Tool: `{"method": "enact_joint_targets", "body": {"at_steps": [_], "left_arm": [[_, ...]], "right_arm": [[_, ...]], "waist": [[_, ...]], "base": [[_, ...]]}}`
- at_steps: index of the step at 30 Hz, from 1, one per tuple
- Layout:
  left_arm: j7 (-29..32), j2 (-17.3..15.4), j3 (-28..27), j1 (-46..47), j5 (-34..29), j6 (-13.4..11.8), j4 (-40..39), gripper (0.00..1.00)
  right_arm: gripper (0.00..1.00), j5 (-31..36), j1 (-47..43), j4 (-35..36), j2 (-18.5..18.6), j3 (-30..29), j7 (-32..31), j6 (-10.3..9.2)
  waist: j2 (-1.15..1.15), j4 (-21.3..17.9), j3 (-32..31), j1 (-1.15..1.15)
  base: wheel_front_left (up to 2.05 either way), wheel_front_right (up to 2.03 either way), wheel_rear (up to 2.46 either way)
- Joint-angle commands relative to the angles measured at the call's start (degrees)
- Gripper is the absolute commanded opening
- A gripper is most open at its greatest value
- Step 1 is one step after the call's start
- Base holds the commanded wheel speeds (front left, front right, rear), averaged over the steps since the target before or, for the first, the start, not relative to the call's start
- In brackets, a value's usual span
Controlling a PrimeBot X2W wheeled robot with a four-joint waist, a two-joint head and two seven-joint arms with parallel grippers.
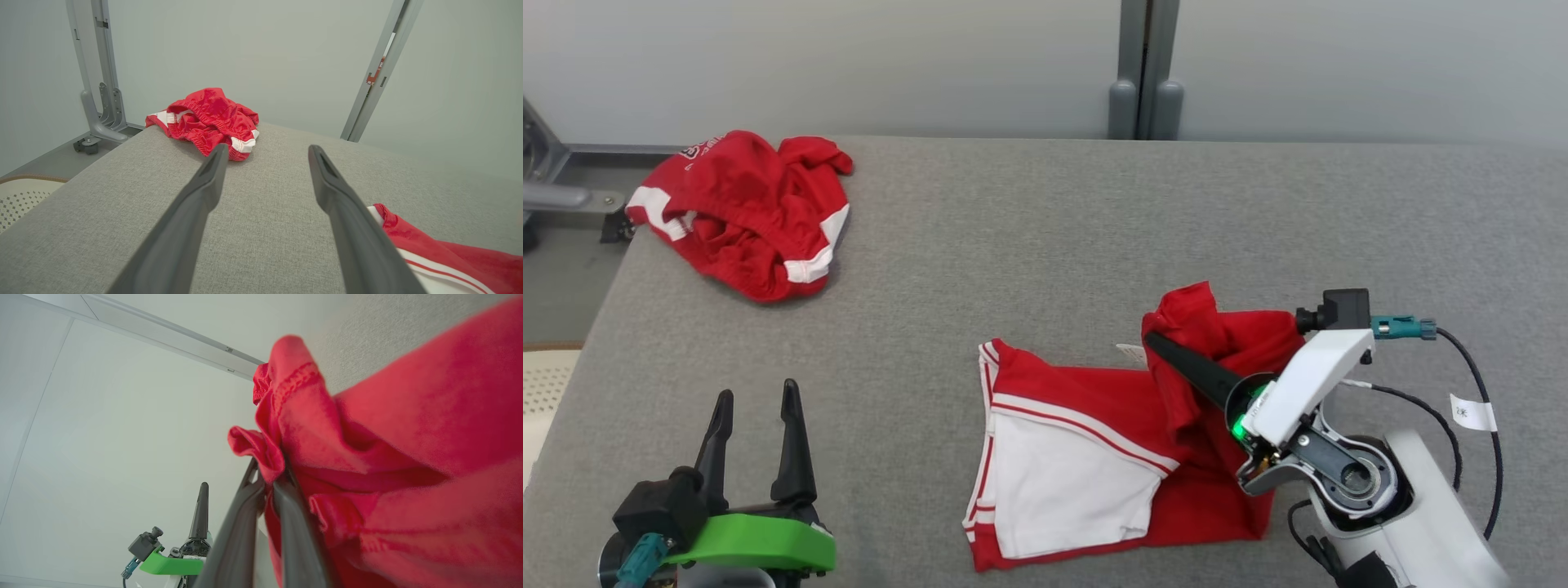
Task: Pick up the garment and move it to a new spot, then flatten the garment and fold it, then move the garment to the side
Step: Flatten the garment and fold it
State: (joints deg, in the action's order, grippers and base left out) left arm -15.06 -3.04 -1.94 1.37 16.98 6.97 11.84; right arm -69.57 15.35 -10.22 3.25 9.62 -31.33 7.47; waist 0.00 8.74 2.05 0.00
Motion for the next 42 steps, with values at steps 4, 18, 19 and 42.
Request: {"method": "enact_joint_targets", "body": {"at_steps": [4, 18, 19, 42], "left_arm": [[-0.1, 0.0, 0.5, 1.3, 0.0, 0.2, 0.8, 1.0], [-0.1, 0.1, 0.7, 2.5, 0.6, 0.4, 1.3, 1.0], [-0.1, 0.1, 0.7, 2.5, 0.7, 0.4, 1.3, 1.0], [-0.1, 0.1, -0.3, 0.1, 0.3, 0.2, 1.4, 1.0]], "right_arm": [[0.0, -1.3, 2.5, -5.6, -0.3, 3.7, 2.9, 0.04], [0.0, -8.6, 10.1, -20.6, -0.3, 18.7, 10.9, 0.03], [0.0, -9.0, 10.6, -21.5, -0.3, 19.6, 11.2, 0.04], [1.0, 1.4, 8.9, -5.7, 17.6, 17.9, 27.6, 0.03]], "waist": [[0.0, 6.3, 0.8, 0.0], [0.0, 10.3, 2.7, 0.0], [0.0, 10.3, 2.7, 0.0], [0.0, 3.2, -1.5, 0.0]], "base": [[0.0, 0.0, 0.0], [0.0, 0.0, 0.0], [0.0, 0.0, 0.0], [0.0, 0.0, 0.0]]}}
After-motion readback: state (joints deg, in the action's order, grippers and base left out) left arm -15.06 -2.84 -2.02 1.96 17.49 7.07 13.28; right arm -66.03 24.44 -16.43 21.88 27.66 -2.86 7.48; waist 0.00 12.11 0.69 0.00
